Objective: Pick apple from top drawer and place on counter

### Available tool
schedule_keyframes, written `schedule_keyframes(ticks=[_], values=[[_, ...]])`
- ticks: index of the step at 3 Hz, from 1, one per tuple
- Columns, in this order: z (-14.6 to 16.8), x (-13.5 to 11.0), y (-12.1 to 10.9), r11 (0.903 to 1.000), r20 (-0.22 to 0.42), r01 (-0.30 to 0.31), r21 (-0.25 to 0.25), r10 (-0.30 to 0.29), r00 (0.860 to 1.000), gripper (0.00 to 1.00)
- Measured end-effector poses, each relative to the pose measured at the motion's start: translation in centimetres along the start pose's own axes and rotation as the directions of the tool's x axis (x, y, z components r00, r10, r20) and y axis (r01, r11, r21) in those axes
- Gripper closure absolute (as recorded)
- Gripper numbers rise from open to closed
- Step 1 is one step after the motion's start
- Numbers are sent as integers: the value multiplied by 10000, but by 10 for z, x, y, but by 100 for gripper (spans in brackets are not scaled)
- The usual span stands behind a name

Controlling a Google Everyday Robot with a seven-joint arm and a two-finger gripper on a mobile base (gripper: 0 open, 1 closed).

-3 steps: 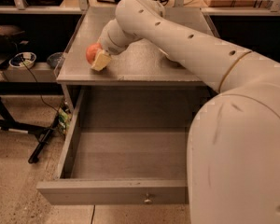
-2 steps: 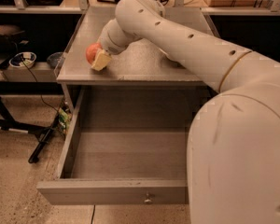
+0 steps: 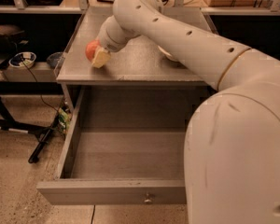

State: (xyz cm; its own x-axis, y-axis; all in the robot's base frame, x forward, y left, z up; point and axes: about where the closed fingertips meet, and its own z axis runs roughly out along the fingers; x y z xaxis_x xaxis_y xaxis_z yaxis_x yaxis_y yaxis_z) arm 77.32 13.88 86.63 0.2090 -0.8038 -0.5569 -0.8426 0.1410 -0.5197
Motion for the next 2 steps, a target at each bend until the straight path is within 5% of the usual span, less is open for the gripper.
schedule_keyframes(ticks=[1,2], values=[[0,-5,-2,10000,-68,58,27,-58,10000,6],[1,-10,-3,9999,-130,142,34,-142,9998,0]])
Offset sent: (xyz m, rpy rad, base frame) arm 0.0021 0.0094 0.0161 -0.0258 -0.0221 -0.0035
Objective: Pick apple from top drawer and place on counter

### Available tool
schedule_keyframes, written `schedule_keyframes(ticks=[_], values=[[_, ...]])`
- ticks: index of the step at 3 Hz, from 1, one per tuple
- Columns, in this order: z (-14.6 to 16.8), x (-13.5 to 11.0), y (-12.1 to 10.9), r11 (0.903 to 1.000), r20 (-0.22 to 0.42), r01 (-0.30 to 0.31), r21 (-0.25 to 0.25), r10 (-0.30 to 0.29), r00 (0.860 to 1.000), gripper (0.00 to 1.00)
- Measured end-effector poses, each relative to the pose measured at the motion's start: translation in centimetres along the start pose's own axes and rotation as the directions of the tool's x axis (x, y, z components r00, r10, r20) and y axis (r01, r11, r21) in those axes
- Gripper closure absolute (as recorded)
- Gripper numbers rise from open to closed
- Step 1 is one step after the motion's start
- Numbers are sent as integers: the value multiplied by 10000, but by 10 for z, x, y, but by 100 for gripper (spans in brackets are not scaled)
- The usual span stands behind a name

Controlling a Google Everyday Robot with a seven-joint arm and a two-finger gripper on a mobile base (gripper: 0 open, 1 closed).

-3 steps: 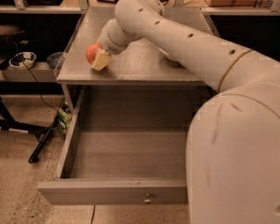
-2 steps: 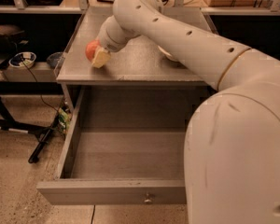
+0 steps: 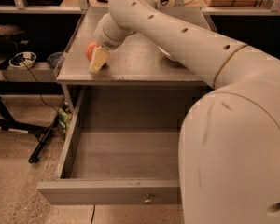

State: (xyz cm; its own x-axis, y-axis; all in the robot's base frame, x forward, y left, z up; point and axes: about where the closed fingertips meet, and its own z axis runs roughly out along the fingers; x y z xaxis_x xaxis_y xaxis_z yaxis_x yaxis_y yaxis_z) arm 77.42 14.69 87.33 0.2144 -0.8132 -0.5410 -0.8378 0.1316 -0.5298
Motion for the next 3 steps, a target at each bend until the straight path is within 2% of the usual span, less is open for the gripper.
schedule_keyframes(ticks=[3], values=[[-7,-4,-1,9994,-10,335,129,-335,9994,0]])
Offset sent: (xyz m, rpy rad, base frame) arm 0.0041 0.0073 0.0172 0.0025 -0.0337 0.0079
